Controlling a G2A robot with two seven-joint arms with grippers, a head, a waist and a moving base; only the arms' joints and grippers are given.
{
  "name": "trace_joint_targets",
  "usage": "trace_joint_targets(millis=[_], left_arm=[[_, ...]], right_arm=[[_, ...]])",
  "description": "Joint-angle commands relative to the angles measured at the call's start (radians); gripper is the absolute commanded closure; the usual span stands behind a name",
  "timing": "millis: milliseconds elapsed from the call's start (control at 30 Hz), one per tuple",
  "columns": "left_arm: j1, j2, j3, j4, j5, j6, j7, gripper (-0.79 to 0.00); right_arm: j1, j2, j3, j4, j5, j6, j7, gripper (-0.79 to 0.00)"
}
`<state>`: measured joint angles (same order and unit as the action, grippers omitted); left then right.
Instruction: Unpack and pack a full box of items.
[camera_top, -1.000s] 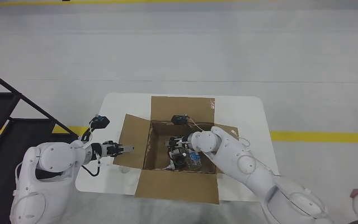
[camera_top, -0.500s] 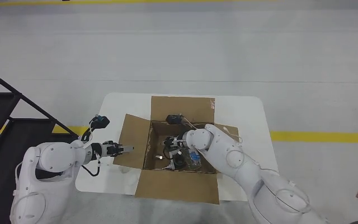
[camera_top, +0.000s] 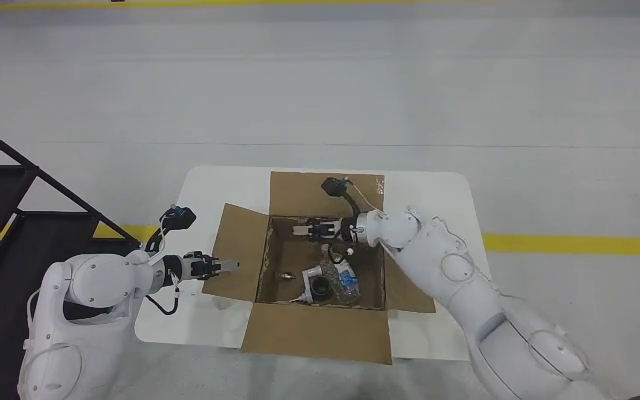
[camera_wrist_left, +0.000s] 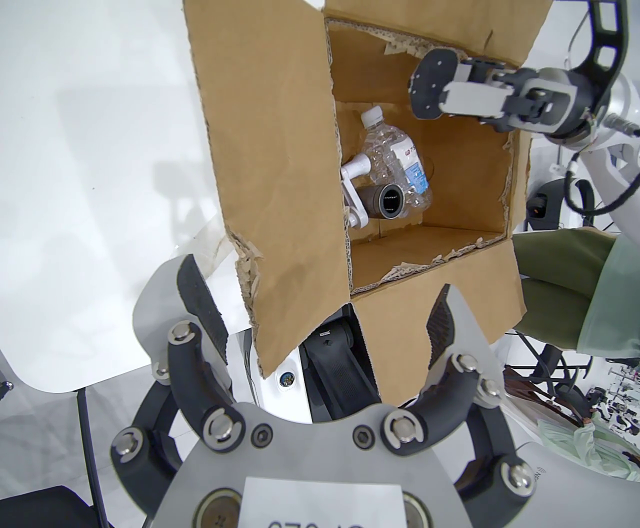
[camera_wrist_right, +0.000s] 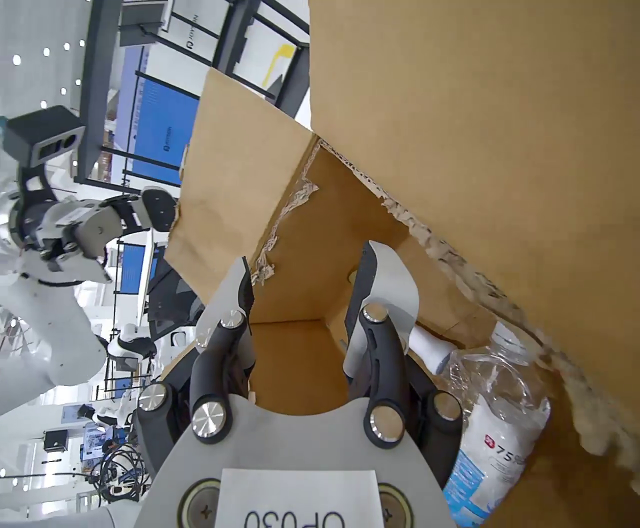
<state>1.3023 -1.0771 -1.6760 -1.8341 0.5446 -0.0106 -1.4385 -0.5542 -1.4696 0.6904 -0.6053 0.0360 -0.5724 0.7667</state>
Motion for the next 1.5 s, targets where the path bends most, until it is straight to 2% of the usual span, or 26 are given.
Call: trace_joint_targets(millis=[0, 100, 200, 267, 400, 500, 700, 800, 967, 1133, 1333, 1367, 1400, 1433, 1467], left_arm=[[0.000, 0.000, 0.000, 0.000, 0.000, 0.000, 0.000, -0.785], [0.000, 0.000, 0.000, 0.000, 0.000, 0.000, 0.000, -0.785], [0.000, 0.000, 0.000, 0.000, 0.000, 0.000, 0.000, -0.785], [0.000, 0.000, 0.000, 0.000, 0.000, 0.000, 0.000, -0.785], [0.000, 0.000, 0.000, 0.000, 0.000, 0.000, 0.000, -0.785], [0.000, 0.000, 0.000, 0.000, 0.000, 0.000, 0.000, -0.785], [0.000, 0.000, 0.000, 0.000, 0.000, 0.000, 0.000, -0.785], [0.000, 0.000, 0.000, 0.000, 0.000, 0.000, 0.000, -0.785], [0.000, 0.000, 0.000, 0.000, 0.000, 0.000, 0.000, -0.785], [0.000, 0.000, 0.000, 0.000, 0.000, 0.000, 0.000, -0.785], [0.000, 0.000, 0.000, 0.000, 0.000, 0.000, 0.000, -0.785], [0.000, 0.000, 0.000, 0.000, 0.000, 0.000, 0.000, -0.785], [0.000, 0.000, 0.000, 0.000, 0.000, 0.000, 0.000, -0.785], [0.000, 0.000, 0.000, 0.000, 0.000, 0.000, 0.000, -0.785], [0.000, 0.000, 0.000, 0.000, 0.000, 0.000, 0.000, -0.785]], right_arm=[[-0.035, 0.043, 0.061, -0.063, 0.005, -0.005, 0.029, -0.483], [-0.117, 0.111, 0.164, -0.220, -0.021, 0.037, 0.051, -0.533], [-0.237, 0.178, 0.296, -0.440, -0.059, 0.128, 0.086, -0.616], [-0.334, 0.217, 0.388, -0.602, -0.089, 0.200, 0.110, -0.634], [-0.508, 0.267, 0.548, -0.862, -0.112, 0.306, 0.142, -0.659], [-0.595, 0.288, 0.638, -0.951, -0.108, 0.341, 0.151, -0.665], [-0.719, 0.315, 0.792, -0.944, -0.049, 0.355, 0.146, -0.659], [-0.772, 0.327, 0.871, -0.913, -0.002, 0.343, 0.148, -0.622], [-0.839, 0.342, 0.949, -0.854, 0.004, 0.343, 0.140, -0.640], [-0.867, 0.346, 0.955, -0.778, 0.024, 0.333, 0.148, -0.628], [-0.834, 0.336, 0.875, -0.666, 0.093, 0.291, 0.172, -0.591], [-0.827, 0.334, 0.862, -0.646, 0.099, 0.280, 0.171, -0.570], [-0.818, 0.332, 0.849, -0.630, 0.108, 0.271, 0.175, -0.499], [-0.810, 0.329, 0.837, -0.611, 0.131, 0.260, 0.186, -0.391], [-0.802, 0.327, 0.827, -0.590, 0.147, 0.249, 0.194, -0.326]])
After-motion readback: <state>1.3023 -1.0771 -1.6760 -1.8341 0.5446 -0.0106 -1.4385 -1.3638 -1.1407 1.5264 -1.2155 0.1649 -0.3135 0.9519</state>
